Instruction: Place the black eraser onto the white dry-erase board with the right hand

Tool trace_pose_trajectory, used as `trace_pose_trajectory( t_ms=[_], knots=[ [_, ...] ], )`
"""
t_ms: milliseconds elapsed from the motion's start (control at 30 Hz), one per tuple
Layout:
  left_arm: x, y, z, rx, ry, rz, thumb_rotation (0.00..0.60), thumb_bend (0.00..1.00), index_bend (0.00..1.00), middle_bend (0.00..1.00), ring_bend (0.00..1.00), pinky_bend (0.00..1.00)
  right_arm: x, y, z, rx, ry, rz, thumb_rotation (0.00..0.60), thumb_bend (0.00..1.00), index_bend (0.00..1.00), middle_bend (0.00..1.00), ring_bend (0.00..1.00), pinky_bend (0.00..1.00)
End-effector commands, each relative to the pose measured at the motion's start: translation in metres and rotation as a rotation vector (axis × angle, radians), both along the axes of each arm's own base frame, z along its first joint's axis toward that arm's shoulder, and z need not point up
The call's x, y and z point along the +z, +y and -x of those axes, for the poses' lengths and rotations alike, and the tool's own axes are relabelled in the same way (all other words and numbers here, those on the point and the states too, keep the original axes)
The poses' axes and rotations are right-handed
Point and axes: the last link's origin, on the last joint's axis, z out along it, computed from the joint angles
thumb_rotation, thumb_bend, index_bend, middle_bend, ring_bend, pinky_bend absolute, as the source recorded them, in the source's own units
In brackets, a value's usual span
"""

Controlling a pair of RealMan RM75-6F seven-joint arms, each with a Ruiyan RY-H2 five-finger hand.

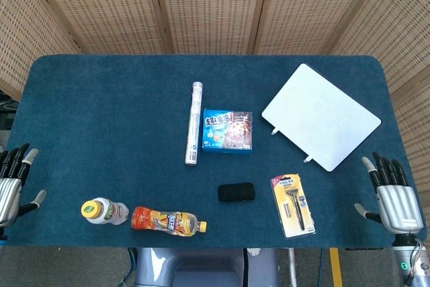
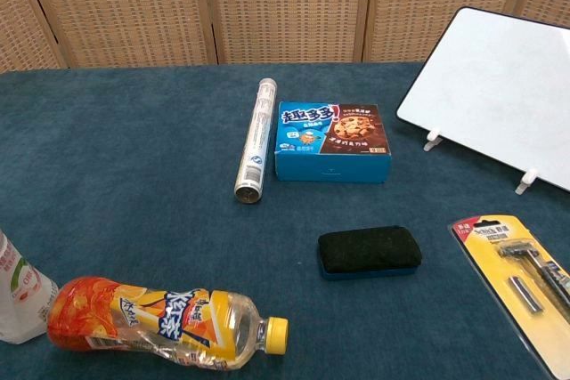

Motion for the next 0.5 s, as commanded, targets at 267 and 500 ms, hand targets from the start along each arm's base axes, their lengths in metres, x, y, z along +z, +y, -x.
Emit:
trace_pose_trajectory(
  t_ms=[267, 500],
  knots=[
    [0.0003, -0.0004, -0.0001, -0.002, 0.0, -0.003, 0.6, 0.3, 0.0, 0.0, 0.0, 0.0, -0.0004, 0.0004, -0.0008, 0.005, 0.001, 0.0, 0.6, 0.13, 0.02, 0.0, 0.0, 0.0],
    [-0.0001, -0.0002, -0.0006, -0.004, 0.0, -0.001, 0.6, 0.3, 0.0, 0.0, 0.0, 0.0, 0.0, 0.0009, -0.001, 0.008, -0.003, -0.002, 0.6, 0.13, 0.02, 0.0, 0.0, 0.0]
  ],
)
